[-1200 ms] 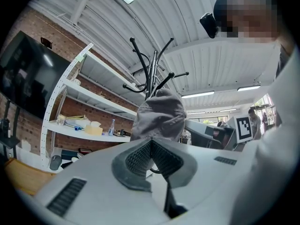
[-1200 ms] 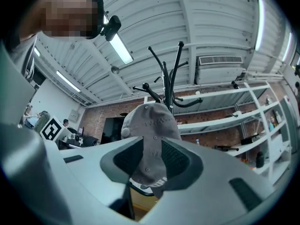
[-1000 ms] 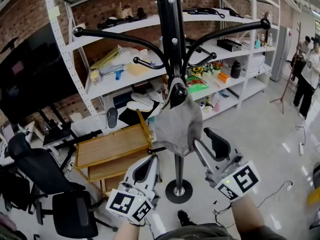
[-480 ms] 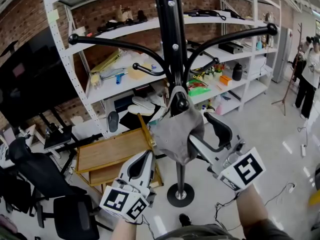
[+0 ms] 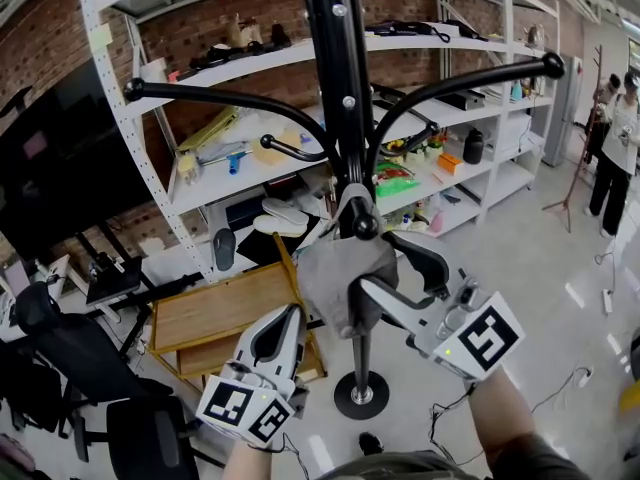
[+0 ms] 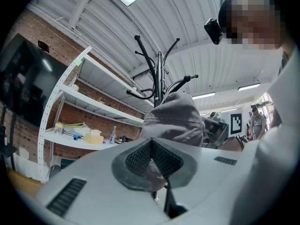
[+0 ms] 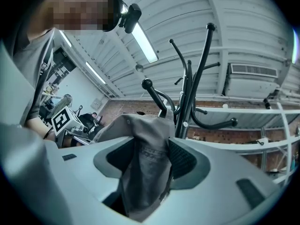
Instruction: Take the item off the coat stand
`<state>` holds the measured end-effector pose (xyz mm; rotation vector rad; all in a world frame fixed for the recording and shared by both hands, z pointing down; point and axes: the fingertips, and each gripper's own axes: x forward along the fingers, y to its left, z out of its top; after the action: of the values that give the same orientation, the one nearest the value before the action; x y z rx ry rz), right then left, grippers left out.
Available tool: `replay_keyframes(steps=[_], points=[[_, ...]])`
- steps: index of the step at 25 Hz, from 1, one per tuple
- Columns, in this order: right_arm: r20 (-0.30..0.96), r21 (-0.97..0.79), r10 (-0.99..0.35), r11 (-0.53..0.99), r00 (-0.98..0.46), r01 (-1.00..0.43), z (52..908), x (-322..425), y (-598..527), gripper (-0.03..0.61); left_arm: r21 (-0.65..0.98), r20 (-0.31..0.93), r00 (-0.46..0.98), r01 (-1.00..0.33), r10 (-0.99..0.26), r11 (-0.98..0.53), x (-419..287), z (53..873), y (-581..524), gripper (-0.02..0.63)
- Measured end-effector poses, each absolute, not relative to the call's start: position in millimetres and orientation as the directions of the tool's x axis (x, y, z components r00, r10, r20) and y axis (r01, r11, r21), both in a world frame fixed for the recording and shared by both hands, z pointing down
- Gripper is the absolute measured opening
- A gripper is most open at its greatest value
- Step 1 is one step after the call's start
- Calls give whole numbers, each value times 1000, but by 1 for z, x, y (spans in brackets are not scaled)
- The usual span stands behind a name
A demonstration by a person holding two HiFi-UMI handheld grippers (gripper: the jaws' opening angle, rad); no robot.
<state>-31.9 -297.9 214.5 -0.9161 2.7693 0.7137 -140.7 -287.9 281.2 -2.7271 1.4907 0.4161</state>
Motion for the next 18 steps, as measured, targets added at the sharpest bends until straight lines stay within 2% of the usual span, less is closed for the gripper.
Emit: replay_keyframes(steps=[2,6,9,12,18], points=[[-267,390,-533,702,-803,-596,216,-32,-300,233,122,-234,509,-830,-828,-545,-142,282,-289,8],[-254,380,-565,688,-785,-618,218,-28,-306,124,128,-232,503,-833,-833,-539,-145,284,-290,8],[-263,364,-577,683,-773,-633,216,-25,-308,96,130,-233,502,-833,-833,-538,-146,283,-289,8],[-282,353,-599,662,-750,-661,213,-20,-309,34,129,-238,503,-832,-831,-540,-146,281,-289,8],[-313,312,-605,662,-732,-681,207,-14,-310,26,125,-246,512,-825,-823,-551,-140,275,-283,8]])
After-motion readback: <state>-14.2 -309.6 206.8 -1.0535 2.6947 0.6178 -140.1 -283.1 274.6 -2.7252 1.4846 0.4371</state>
